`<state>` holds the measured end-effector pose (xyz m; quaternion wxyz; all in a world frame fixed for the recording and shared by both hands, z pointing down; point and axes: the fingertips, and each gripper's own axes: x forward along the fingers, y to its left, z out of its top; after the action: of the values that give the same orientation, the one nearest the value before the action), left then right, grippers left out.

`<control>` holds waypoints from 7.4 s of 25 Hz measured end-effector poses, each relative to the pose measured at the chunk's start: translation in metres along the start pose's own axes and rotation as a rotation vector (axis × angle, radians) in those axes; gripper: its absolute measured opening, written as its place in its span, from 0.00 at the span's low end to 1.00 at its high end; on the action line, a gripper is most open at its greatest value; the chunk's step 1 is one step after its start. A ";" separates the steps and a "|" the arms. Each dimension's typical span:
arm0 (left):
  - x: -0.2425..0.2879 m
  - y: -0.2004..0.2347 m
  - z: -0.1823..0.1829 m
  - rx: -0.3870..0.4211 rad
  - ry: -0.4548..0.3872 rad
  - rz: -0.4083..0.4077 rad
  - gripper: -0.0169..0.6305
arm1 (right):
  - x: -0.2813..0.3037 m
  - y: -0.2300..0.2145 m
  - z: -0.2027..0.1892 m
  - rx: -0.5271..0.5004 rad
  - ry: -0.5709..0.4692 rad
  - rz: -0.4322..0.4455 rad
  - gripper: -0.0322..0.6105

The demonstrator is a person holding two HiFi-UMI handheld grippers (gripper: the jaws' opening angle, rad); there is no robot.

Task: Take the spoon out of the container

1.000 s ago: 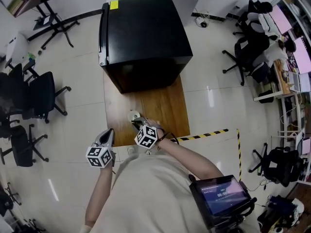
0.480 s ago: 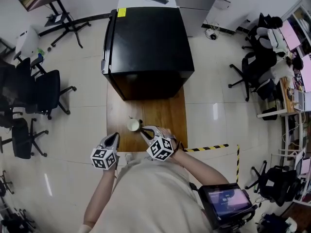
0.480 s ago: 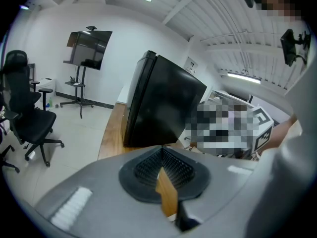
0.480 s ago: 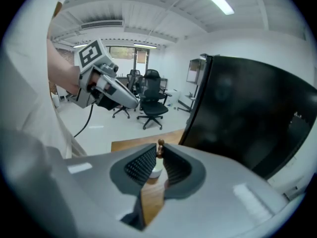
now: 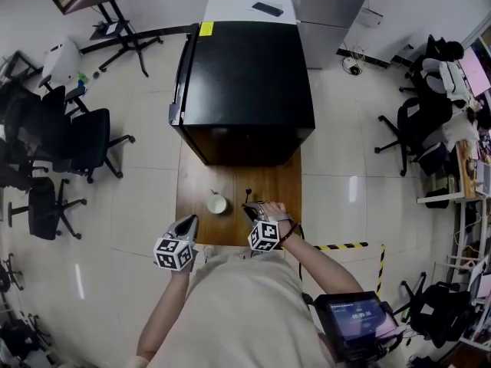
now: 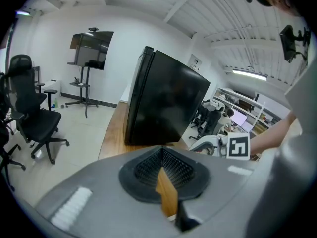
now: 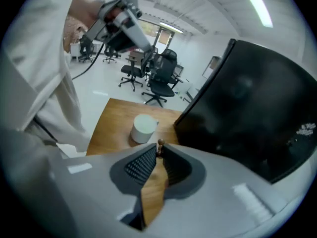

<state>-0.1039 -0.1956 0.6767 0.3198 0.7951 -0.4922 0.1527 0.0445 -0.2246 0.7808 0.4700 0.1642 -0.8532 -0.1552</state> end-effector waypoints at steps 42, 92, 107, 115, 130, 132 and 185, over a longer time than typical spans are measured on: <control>-0.048 0.055 -0.006 0.024 -0.008 0.020 0.03 | 0.063 0.057 -0.025 0.305 0.121 0.118 0.42; -0.163 -0.101 -0.108 -0.001 -0.135 -0.040 0.03 | -0.265 0.068 0.027 0.934 -0.418 -0.168 0.34; -0.215 -0.095 -0.158 -0.068 -0.156 0.008 0.03 | -0.281 0.149 -0.026 0.995 -0.287 -0.190 0.33; -0.225 -0.059 -0.164 -0.069 -0.125 0.002 0.03 | -0.278 0.156 -0.010 1.006 -0.268 -0.238 0.33; -0.228 -0.012 -0.134 -0.027 -0.109 -0.103 0.03 | -0.265 0.136 0.051 1.005 -0.335 -0.327 0.33; -0.225 -0.007 -0.133 -0.028 -0.106 -0.109 0.03 | -0.264 0.133 0.054 0.994 -0.330 -0.335 0.33; -0.200 -0.087 -0.172 -0.003 0.035 -0.238 0.03 | -0.273 0.203 0.015 1.032 -0.231 -0.381 0.12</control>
<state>-0.1093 0.0822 0.6630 0.3453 0.8447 -0.3889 0.1267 0.1422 0.0755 0.6535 0.1959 0.5059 -0.8198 0.1832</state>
